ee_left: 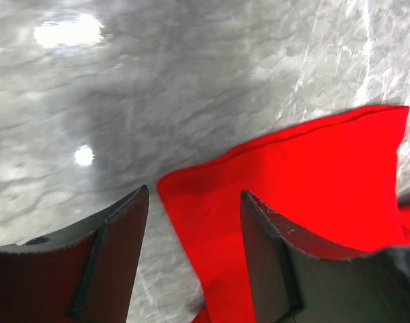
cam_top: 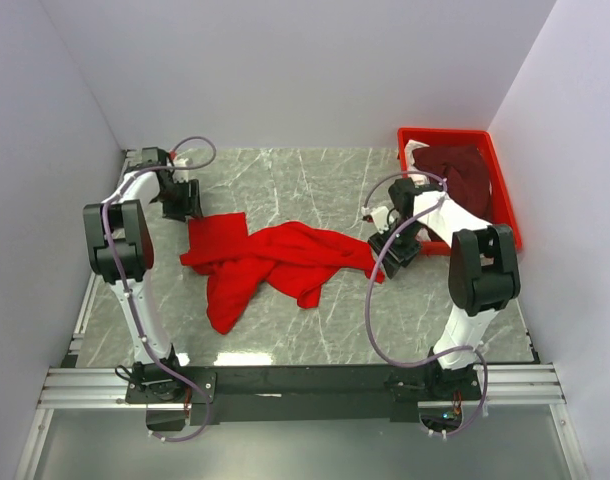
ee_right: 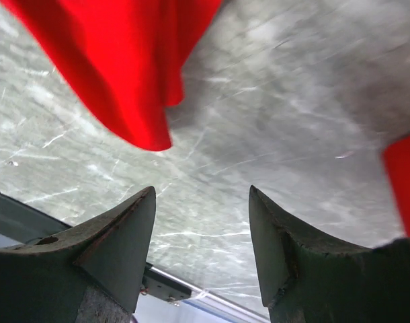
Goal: Fold and stack the t-shirts
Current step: Flatten the tshirt out
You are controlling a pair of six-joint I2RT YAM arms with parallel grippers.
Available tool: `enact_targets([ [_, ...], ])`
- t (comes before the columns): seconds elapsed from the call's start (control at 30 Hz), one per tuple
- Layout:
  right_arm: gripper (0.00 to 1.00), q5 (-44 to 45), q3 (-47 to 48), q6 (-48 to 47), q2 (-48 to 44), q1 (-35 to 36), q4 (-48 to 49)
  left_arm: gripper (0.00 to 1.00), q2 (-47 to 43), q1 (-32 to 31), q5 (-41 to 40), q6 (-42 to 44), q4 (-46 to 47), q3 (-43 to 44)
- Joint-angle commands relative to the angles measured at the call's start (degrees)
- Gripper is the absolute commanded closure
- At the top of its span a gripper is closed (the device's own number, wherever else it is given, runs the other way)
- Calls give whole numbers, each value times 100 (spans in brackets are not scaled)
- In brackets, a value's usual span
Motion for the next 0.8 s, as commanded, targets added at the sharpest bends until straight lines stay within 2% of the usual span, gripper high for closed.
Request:
enact_targets([
  [0.0,35,-117,-227,109,-361,74,117,38,180,-186,-254,-78,27,163],
  [0.13,36,-293,-263,303,-308,145,257,39,329,-239,-466,-183,-34,180],
  [0.27,37,-354,-657,549,-396,241,924,44,373,-230,-370,-280,-26,110],
  [0.4,41,-556,-825,742,-265,242,1189,59,408,-230,-186,-333,-35,66],
  [0.43,42,-591,-878,777,-325,242,1277,66,408,-213,-124,-333,-26,57],
  [0.53,47,-618,-1141,962,-492,242,1716,75,417,-186,-2,-568,0,14],
  [0.7,58,-662,-1405,1182,-660,233,2209,83,479,-63,341,-711,62,-13],
  [0.73,60,-723,-1405,1191,-660,233,2235,87,505,-46,429,-772,80,4],
  [0.77,69,-750,-1371,1191,-660,224,2244,89,540,16,613,-799,88,31],
])
